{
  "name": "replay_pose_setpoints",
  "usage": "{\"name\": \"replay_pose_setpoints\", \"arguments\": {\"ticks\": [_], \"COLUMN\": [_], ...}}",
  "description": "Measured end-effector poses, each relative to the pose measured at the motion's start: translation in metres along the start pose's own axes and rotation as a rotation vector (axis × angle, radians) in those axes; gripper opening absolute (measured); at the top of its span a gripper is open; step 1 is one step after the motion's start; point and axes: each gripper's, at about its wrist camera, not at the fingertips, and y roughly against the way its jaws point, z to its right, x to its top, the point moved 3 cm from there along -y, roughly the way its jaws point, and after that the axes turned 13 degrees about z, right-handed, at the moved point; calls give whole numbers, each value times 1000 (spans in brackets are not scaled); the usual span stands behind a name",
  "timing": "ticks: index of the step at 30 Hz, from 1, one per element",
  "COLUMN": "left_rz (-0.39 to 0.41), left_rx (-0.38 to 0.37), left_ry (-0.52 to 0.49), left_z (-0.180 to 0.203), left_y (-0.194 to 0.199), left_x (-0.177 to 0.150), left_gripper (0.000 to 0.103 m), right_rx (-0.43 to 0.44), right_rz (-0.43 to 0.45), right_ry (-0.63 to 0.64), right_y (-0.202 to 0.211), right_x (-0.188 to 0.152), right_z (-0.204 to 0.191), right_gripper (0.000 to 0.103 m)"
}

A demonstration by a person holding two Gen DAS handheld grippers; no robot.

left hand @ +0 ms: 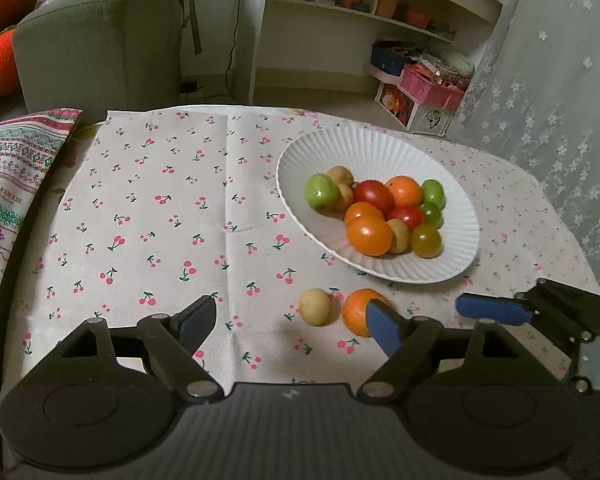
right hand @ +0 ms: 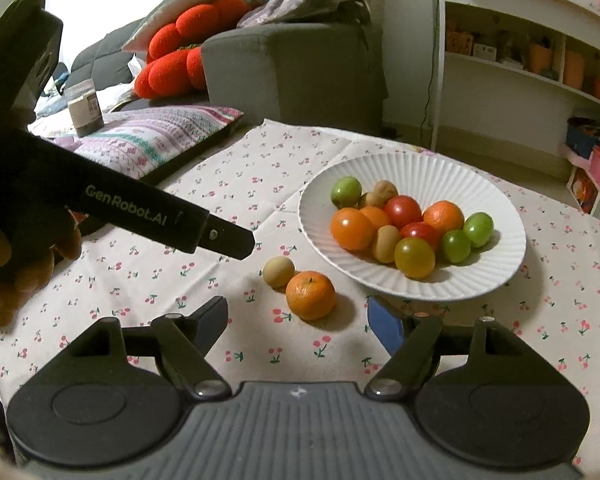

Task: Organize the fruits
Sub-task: 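Withdraw both grippers toward the tan fruit and the mandarin, then grasp the tan fruit with the left gripper while the right gripper grasps the mandarin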

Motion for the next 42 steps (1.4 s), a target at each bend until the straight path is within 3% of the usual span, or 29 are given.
{"name": "replay_pose_setpoints", "arguments": {"ticks": [4,8,12,16,22,26,34,42], "left_rz": [-49,-39,-57,-34,-11,4,15,0], "left_rx": [-6,32,33,13,-25,-51,-72,-80], "left_ry": [28,4,-1,-1,-11,-43,-89,-82], "left_z": [-2,-5,-5,-4,2,10,14,12], "left_y": [-14,-28,-43,-51,-57,-58,-62,-59], "left_x": [-8,-11,-17,-15,-14,-14,-14,-13], "left_gripper": [73,73,73,71,46,24,12,8], "right_rx": [-7,-32,-43,-48,-67,-71,-88,-88], "right_rz": [-33,-58,-75,-79,-68,-65,-58,-38], "right_ry": [-9,-27,-57,-31,-5,4,17,30], "right_y": [-4,-10,-16,-22,-35,-42,-50,-49], "right_x": [-4,-8,-13,-17,-17,-16,-14,-12], "right_z": [0,3,4,-2,-6,-8,-3,-4], "right_gripper": [83,86,85,77,60,54,34,31]}}
